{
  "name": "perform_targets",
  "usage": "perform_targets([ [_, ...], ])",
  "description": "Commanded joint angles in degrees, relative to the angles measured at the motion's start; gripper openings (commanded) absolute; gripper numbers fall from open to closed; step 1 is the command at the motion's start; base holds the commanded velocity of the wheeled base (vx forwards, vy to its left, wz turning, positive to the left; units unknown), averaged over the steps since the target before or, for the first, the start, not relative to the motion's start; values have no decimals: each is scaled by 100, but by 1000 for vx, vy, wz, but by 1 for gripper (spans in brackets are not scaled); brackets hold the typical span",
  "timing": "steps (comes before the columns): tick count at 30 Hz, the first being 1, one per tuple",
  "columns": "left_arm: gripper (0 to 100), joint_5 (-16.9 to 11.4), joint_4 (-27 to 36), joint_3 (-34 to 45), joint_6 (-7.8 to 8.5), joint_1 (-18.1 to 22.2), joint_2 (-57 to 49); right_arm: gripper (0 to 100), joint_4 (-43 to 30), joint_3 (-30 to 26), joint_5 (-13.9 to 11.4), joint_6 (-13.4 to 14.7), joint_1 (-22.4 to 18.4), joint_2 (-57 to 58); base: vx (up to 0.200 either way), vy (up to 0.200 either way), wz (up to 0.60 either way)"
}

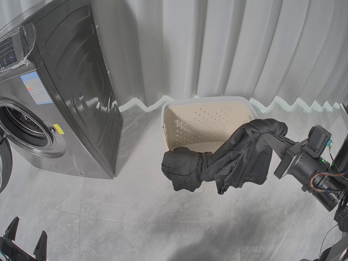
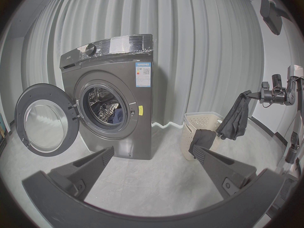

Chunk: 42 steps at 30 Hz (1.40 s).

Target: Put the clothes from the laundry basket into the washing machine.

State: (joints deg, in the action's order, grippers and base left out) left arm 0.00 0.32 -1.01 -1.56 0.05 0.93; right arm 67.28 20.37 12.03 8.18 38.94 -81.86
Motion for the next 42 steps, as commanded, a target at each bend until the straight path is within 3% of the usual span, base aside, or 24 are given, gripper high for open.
perform_targets([
  [1,100,0,3,84,-2,4,-75,0,13,2,-8,-1,35,-5,0,200,0],
  [18,100,0,3,84,7,4,-75,0,31,2,-210,8,228,-23,0,200,0],
  [42,100,0,12,84,24,4,-75,0,277,37,-307,8,281,-199,0,200,0],
])
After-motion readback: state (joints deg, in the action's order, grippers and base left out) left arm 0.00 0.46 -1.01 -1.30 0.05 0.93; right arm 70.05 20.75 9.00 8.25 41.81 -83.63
